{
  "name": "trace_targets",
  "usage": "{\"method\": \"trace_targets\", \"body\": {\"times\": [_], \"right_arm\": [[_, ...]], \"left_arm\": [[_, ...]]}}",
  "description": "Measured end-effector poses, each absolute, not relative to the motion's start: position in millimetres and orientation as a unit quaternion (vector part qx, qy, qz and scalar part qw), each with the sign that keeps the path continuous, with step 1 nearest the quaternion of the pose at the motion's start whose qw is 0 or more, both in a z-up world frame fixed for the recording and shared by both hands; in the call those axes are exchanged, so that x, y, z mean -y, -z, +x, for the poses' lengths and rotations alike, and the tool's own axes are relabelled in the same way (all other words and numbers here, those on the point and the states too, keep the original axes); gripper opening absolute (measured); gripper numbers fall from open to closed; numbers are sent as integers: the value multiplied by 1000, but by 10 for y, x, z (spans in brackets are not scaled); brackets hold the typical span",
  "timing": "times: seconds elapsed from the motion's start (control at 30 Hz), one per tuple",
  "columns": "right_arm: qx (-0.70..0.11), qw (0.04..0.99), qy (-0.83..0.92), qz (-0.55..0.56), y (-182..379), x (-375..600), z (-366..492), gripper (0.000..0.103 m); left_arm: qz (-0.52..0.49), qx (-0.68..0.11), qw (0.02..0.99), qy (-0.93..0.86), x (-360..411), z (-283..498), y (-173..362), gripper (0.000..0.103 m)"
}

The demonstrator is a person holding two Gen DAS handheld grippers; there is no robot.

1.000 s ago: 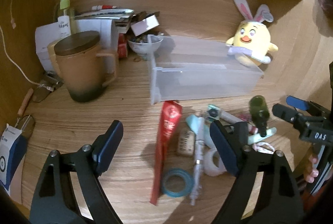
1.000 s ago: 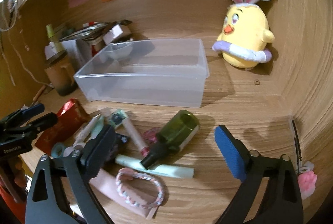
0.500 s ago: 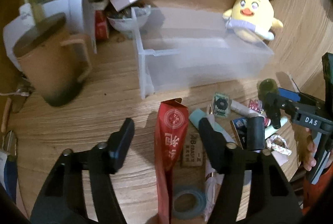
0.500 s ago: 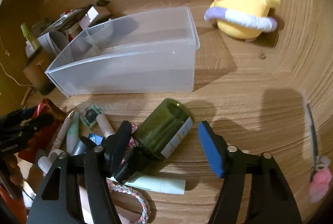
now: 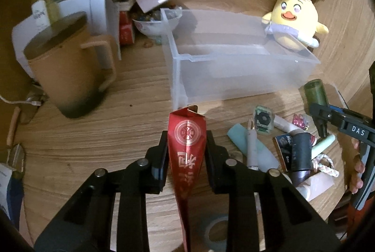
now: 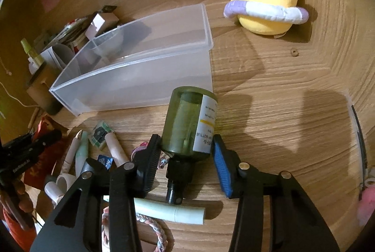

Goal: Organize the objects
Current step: 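Grasp the green glass bottle with the right tool while the left tool grasps the red packet, then carry the bottle and red packet up toward the clear plastic box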

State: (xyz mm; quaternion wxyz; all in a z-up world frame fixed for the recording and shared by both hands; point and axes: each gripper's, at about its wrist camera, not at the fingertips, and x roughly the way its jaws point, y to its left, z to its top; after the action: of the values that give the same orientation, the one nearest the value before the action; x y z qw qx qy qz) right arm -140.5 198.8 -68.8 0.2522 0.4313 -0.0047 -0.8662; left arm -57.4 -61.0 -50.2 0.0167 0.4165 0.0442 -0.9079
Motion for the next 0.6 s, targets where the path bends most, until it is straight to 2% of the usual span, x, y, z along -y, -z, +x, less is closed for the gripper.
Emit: {"method": "trace_targets", "body": {"times": [0.6], "right_arm": [[2,281,895,347,119,-1977,-1196,40]], "left_arm": [[327,-63,35,942,700,-256,-92,27]]}}
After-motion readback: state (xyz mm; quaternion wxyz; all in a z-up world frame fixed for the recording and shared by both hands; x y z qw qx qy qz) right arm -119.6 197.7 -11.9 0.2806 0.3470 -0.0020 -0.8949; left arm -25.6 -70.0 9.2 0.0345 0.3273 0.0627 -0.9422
